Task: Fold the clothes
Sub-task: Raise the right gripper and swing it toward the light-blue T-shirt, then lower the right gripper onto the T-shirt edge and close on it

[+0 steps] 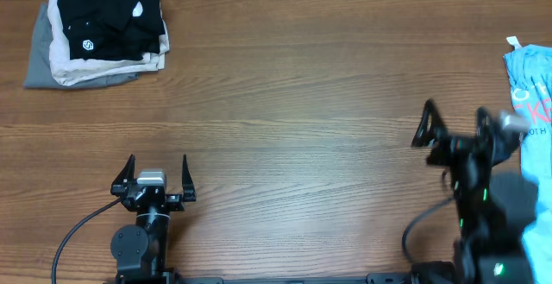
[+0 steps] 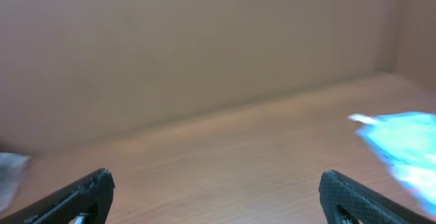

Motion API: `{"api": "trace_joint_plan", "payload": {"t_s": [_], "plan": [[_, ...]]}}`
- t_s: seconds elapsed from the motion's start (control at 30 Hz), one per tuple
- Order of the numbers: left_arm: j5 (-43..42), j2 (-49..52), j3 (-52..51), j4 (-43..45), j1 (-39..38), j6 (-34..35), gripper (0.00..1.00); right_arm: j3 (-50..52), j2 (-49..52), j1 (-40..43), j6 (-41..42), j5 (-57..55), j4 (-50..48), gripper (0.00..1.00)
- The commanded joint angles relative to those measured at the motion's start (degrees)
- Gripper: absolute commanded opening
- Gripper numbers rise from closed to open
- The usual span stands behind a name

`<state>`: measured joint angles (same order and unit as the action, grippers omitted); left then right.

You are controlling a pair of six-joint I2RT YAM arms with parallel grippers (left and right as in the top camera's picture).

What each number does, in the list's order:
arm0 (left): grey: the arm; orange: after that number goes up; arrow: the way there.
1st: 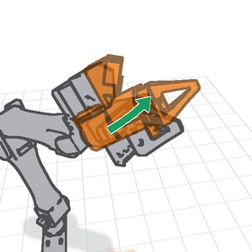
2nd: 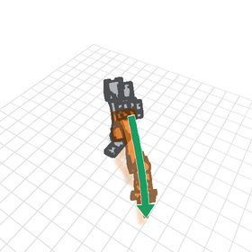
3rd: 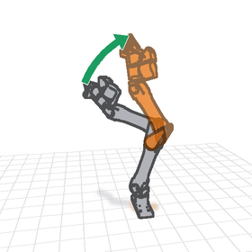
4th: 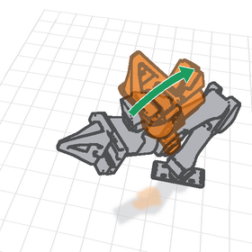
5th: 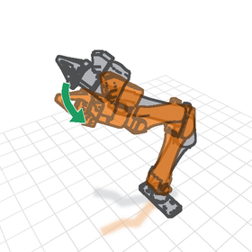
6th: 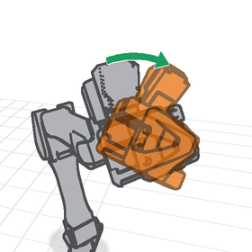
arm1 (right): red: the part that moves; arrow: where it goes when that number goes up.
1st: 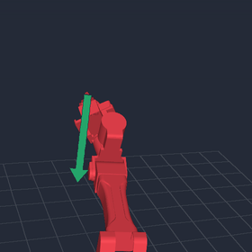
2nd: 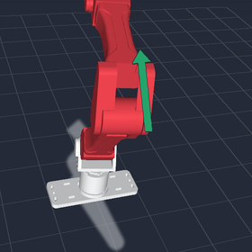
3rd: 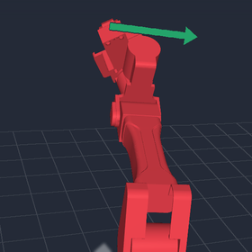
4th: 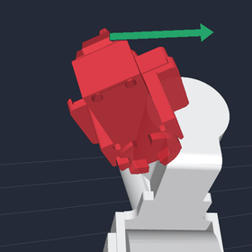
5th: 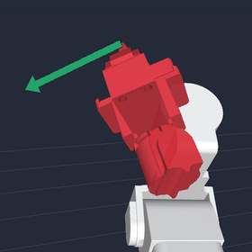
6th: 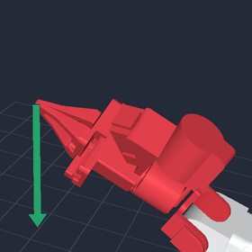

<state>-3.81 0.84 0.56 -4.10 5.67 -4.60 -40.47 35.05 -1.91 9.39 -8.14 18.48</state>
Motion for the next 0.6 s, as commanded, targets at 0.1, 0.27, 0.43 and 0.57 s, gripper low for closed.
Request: {"api": "trace_joint_plan", "payload": {"t_s": [0.1, 0.27, 0.43, 0.57], "plan": [[0.7, -0.5, -0.3, 0.0, 0.3, 0.3, 1.00, -20.9, 25.9, 7.5, -6.4, -19.8, 13.3, 1.00], [0.7, -0.5, -0.3, 0.0, 0.3, 0.3, 1.00, -37.6, 46.4, 18.7, -6.4, -14.4, 27.3, 1.00], [0.7, -0.5, -0.3, 0.0, 0.3, 0.3, 1.00, -43.3, 56.8, 23.1, -6.3, -12.3, 26.7, 1.00], [0.7, -0.5, -0.3, 0.0, 0.3, 0.3, 1.00, -43.3, 61.4, 26.1, -6.5, -11.2, 23.0, 1.00]]}}
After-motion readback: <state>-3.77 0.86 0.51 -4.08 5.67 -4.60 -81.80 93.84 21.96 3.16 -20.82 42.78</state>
